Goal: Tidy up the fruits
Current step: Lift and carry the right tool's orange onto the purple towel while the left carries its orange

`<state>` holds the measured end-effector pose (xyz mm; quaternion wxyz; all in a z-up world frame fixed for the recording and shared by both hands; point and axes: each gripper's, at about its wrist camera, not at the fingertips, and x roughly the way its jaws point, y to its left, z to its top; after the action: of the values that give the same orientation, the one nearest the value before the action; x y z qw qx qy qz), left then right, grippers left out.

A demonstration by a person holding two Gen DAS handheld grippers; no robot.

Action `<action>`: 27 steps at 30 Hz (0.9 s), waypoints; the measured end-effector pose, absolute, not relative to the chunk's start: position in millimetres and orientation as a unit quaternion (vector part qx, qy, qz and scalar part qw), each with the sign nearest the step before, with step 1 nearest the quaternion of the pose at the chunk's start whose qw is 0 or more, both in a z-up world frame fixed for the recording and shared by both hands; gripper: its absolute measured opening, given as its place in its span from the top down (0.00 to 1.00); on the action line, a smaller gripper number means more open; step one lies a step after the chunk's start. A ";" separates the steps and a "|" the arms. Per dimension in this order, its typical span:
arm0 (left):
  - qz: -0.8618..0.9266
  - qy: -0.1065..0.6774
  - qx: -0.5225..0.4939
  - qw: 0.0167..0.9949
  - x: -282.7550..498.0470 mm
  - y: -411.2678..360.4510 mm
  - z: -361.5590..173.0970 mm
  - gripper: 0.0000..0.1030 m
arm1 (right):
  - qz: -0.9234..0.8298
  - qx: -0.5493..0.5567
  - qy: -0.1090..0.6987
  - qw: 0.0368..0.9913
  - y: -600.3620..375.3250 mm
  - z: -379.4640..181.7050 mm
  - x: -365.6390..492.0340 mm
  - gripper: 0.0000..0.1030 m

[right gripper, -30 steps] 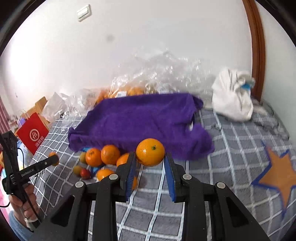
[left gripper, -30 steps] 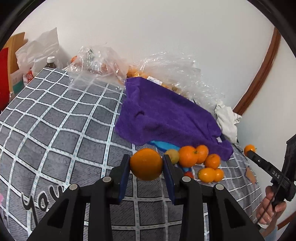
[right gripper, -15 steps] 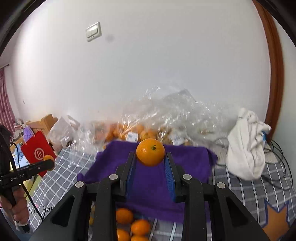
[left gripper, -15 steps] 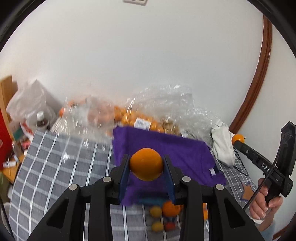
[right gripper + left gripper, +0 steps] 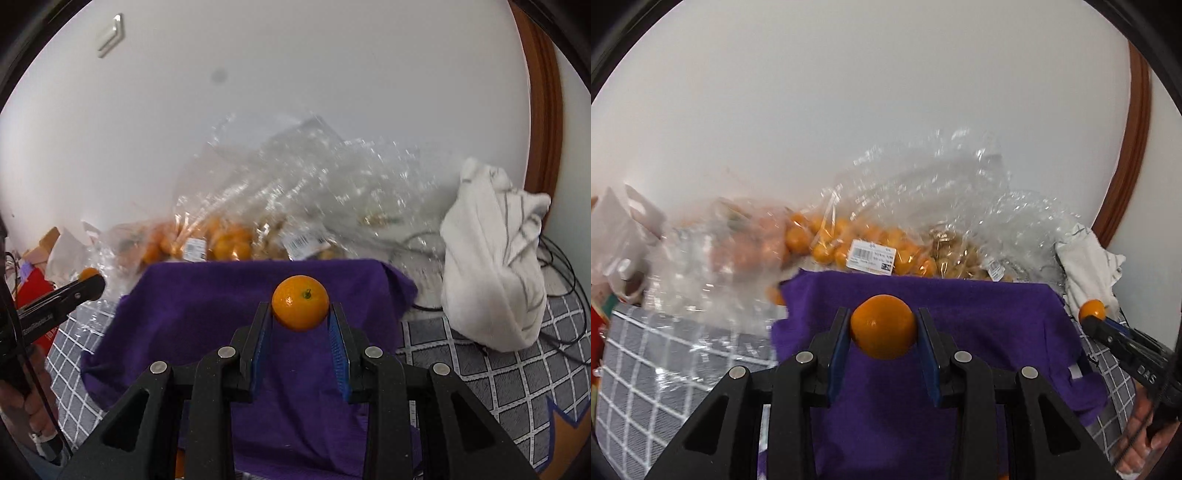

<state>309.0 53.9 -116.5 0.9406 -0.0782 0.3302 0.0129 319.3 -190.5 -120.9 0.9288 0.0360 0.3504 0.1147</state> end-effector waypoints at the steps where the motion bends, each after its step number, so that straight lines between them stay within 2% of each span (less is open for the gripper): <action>1: 0.015 0.335 -0.077 0.939 314.3 52.1 -119.5 0.68 | 0.116 0.036 0.354 0.927 -191.1 -123.7 321.2 0.70; 15: 0.038 0.408 -0.031 0.911 345.7 50.3 -162.4 0.68 | 0.104 -0.004 0.404 0.909 -176.1 -166.8 338.7 0.70; 27: 0.041 0.436 -0.020 0.899 349.8 54.0 -173.1 0.68 | 0.108 -0.002 0.426 0.898 -174.9 -182.5 345.5 0.70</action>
<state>349.8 54.0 -173.1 0.8990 -0.0200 0.4356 0.0408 345.5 -174.9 -182.5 0.8982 -0.0023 0.4259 0.1084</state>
